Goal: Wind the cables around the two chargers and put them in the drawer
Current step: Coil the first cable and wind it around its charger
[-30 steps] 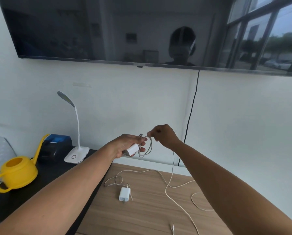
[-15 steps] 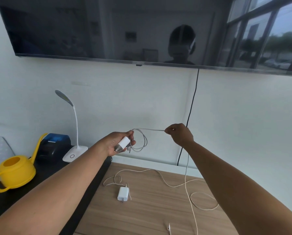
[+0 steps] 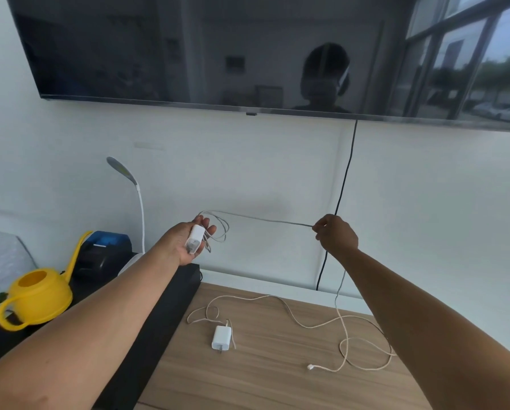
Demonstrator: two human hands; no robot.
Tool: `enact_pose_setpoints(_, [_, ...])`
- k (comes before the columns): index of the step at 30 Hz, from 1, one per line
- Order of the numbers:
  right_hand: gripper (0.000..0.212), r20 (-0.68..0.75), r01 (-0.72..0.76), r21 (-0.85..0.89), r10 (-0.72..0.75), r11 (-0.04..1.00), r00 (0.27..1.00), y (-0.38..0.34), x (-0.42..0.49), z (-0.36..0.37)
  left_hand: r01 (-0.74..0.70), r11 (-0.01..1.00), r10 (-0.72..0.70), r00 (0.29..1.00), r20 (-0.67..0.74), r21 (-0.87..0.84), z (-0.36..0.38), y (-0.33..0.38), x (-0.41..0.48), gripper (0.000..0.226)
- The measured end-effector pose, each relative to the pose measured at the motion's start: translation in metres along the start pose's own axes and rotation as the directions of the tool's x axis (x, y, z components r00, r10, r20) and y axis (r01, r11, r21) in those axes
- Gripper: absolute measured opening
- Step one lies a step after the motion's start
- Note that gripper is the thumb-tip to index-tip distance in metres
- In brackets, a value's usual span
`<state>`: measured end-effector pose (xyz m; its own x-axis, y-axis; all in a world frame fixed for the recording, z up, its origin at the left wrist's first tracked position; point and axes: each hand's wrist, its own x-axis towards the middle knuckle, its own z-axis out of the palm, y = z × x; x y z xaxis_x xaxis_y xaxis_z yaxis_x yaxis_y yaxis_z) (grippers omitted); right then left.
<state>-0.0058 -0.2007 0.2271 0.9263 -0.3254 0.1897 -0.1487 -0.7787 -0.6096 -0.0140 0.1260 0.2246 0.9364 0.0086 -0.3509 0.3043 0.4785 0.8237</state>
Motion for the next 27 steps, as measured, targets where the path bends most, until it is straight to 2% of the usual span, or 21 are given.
enact_pose_setpoints(5, [0.014, 0.116, 0.142, -0.042, -0.136, 0.989, 0.984, -0.023, -0.009, 0.012, -0.012, 0.999, 0.012, 1.000, 0.020, 0.032, 0.010, 0.001, -0.001, 0.008])
enact_pose_setpoints(10, [0.016, 0.260, 0.323, -0.054, -0.299, 0.945, 0.918, -0.049, -0.020, 0.021, -0.029, 0.998, 0.025, 0.996, 0.084, 0.049, 0.021, -0.001, -0.003, 0.008])
enact_pose_setpoints(15, [0.023, 0.295, 0.426, -0.040, -0.396, 0.904, 0.869, -0.067, -0.027, 0.024, -0.076, 0.987, 0.065, 0.995, 0.077, 0.142, 0.027, -0.007, 0.002, 0.018])
enact_pose_setpoints(22, [0.029, 0.298, 0.459, 0.019, -0.443, 0.888, 0.846, -0.083, -0.033, 0.026, -0.088, 0.918, 0.077, 0.996, 0.044, 0.386, 0.037, -0.021, 0.006, 0.028])
enact_pose_setpoints(27, [0.028, 0.283, 0.420, 0.049, -0.416, 0.906, 0.864, -0.085, -0.035, 0.026, -0.093, 0.853, 0.024, 0.990, 0.139, 0.514, 0.038, -0.027, 0.002, 0.040])
